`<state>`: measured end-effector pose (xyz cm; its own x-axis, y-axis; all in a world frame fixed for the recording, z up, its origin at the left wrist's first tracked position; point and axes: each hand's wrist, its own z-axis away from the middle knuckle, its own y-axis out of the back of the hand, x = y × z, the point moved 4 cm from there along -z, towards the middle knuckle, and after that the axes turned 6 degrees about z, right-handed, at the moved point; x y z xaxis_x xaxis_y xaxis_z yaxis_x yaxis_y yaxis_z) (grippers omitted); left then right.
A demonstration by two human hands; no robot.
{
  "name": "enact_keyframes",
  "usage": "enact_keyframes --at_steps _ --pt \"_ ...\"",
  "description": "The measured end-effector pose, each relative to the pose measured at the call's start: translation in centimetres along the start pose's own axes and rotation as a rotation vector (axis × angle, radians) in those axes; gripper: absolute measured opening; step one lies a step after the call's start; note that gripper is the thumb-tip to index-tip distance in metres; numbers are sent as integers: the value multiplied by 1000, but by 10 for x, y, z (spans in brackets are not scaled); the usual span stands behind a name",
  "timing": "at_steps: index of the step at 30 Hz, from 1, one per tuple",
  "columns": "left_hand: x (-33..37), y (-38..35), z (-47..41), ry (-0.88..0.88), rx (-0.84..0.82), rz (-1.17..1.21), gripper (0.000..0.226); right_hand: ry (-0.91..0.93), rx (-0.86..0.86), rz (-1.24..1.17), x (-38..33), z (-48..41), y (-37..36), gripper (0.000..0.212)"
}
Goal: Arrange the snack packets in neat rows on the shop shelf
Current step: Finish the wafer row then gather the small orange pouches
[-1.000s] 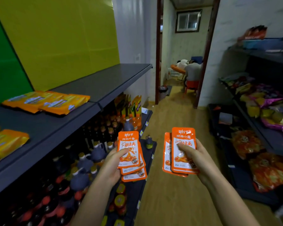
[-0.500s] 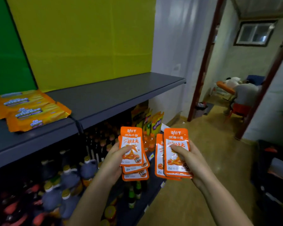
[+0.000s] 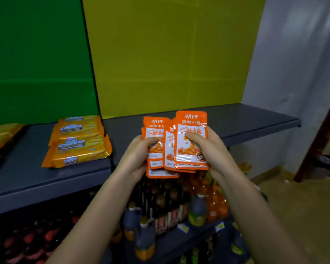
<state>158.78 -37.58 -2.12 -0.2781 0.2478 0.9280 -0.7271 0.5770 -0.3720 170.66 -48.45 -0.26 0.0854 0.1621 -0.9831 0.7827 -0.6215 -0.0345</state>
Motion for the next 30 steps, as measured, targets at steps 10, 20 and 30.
enact_keyframes --at_steps 10,20,30 --pt "27 24 -70 -63 126 111 22 55 -232 21 4 -109 -69 20" --pt "44 47 -85 -63 248 170 15 -92 -593 -94 19 -155 -112 9" --pt "76 75 -86 -225 542 53 7 58 -623 -79 7 -195 -138 6"
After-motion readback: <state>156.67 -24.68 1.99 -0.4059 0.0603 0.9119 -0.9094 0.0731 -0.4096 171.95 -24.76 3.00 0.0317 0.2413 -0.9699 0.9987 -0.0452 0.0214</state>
